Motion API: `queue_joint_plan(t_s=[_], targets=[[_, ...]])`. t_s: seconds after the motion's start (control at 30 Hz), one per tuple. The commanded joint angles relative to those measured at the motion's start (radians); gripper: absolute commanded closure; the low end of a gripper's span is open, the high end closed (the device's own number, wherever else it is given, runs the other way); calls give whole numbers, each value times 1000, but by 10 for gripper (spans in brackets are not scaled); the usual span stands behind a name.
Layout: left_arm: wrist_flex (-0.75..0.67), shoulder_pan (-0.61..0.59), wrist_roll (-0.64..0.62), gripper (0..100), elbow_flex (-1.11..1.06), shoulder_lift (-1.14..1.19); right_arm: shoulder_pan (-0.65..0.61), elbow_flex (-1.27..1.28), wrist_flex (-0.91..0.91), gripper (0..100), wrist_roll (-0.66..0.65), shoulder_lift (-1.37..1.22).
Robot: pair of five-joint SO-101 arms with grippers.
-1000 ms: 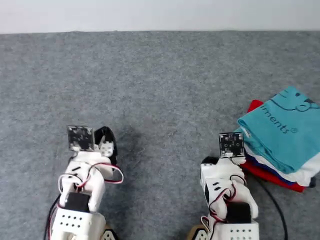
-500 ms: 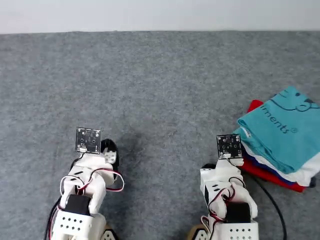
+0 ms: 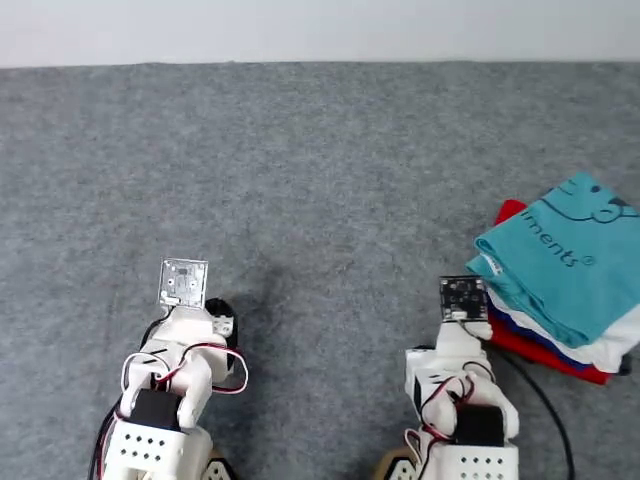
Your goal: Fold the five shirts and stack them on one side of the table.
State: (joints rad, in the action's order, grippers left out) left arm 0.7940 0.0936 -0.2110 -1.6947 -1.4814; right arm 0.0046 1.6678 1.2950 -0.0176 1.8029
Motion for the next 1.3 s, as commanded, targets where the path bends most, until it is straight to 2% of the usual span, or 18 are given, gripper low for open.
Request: queue_joint_plan(t_s=[0.0,0.17,0.3,1.27], targets=[[3,5,5,986,5,-23,122,15,8,989,-2,1],[3,5,3,986,5,-23,358,15,8,987,-5,1],[3,5,3,986,5,-23,455,15,8,987,-5,1],[3,5,3,986,5,-23,464,15,8,987,-5,1]])
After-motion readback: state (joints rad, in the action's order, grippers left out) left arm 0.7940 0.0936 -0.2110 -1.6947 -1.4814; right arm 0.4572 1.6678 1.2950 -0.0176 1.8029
